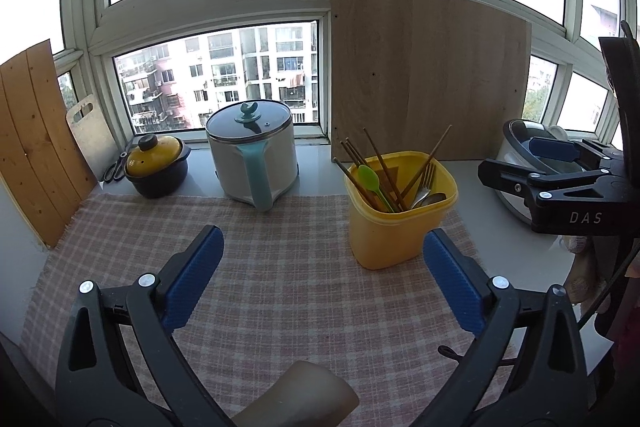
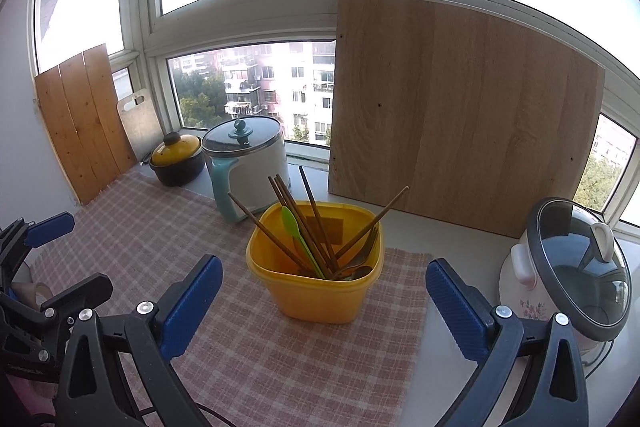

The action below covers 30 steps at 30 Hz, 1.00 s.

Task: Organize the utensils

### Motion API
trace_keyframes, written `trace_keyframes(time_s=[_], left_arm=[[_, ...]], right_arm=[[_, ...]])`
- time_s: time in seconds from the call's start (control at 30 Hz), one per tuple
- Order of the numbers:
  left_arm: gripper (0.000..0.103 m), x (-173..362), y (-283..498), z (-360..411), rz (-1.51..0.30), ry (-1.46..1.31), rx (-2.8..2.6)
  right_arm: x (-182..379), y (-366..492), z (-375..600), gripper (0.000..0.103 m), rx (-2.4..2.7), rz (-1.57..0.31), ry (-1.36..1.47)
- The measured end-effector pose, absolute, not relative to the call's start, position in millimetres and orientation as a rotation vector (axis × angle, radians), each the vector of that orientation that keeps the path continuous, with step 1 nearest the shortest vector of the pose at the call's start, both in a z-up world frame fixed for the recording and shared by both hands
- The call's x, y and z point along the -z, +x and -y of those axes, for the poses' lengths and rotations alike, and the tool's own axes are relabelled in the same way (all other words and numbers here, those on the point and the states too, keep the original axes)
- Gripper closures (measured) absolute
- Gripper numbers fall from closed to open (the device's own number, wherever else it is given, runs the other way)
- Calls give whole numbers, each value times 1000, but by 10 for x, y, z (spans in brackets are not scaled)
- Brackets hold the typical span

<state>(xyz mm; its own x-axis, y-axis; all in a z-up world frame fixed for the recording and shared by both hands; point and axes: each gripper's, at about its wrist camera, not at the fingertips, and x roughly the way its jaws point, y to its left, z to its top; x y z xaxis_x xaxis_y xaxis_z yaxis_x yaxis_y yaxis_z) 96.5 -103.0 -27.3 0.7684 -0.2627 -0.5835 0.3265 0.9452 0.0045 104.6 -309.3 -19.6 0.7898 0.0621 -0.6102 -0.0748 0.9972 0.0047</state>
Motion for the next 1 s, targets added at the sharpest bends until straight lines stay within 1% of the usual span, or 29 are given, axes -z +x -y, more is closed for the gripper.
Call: trace_keyframes(time_s=[1.0], left_arm=[[1, 274, 945, 1031, -605, 131, 295]], right_arm=[[239, 1045, 3119, 0, -56, -670, -16]])
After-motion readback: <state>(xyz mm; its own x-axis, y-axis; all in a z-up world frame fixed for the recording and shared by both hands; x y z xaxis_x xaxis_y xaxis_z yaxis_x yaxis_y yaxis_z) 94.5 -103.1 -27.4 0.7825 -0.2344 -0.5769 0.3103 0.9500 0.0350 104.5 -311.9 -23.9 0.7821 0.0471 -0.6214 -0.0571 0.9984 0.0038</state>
